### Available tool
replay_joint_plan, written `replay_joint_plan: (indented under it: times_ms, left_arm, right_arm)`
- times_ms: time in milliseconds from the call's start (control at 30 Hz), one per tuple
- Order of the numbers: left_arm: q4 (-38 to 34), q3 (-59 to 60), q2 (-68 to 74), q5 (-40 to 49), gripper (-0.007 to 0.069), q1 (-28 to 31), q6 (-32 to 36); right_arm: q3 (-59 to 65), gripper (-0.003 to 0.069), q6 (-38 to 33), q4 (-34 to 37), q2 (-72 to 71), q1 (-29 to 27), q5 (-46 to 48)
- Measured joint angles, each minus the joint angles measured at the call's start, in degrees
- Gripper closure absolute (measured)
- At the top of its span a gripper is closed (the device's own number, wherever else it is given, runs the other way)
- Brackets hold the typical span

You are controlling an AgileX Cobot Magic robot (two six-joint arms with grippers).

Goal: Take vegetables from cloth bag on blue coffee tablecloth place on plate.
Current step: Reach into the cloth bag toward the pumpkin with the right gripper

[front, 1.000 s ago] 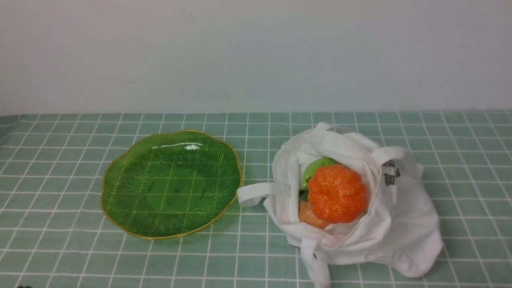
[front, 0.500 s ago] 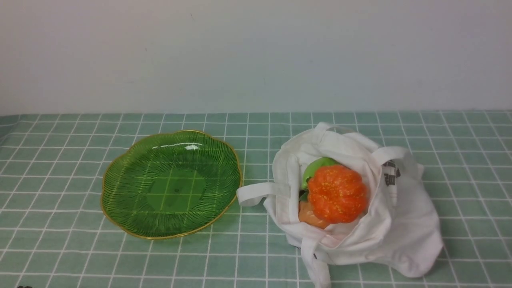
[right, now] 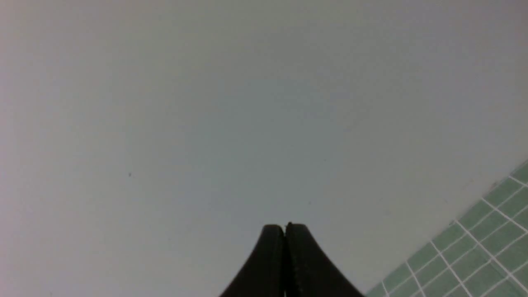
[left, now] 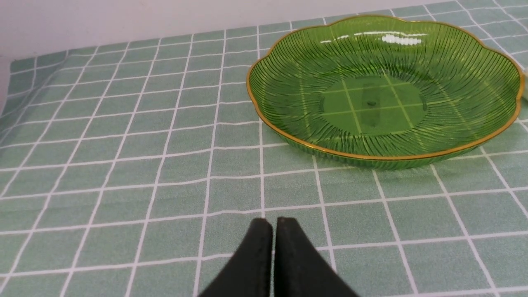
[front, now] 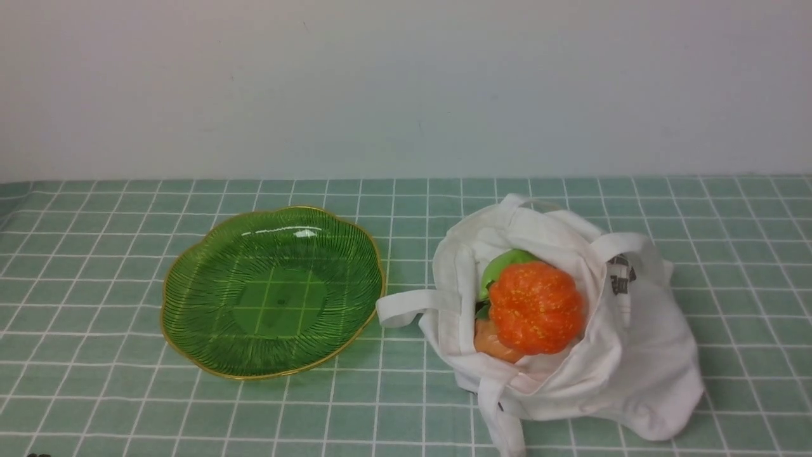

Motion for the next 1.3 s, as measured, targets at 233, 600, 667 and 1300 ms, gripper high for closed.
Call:
replay_joint_plan:
  times_ms: [233, 600, 667, 1300]
  left_arm:
    - [0.0, 0.0, 0.0, 0.0, 0.0632, 0.0, 0.0]
    - [0.0, 0.0, 0.0, 0.0, 0.0632, 0.0, 0.0]
    - [0.0, 0.0, 0.0, 0.0, 0.0632, 0.0, 0.0]
    - [0.0, 0.0, 0.0, 0.0, 0.0632, 0.0, 0.0]
  right_arm:
    - [-28.79, 0.0669, -9.02, -5.27, 17.47, 0.0, 32.22]
    - [-58.15, 0.0669, -41.2, 6.41, 60.19, 1.72, 68.94]
    - [-59.89, 0.0669, -42.69, 6.4, 63.6, 3.71, 68.52]
    - [-68.87, 0.0171, -32.56, -25.37, 89.26, 34.94, 53.42]
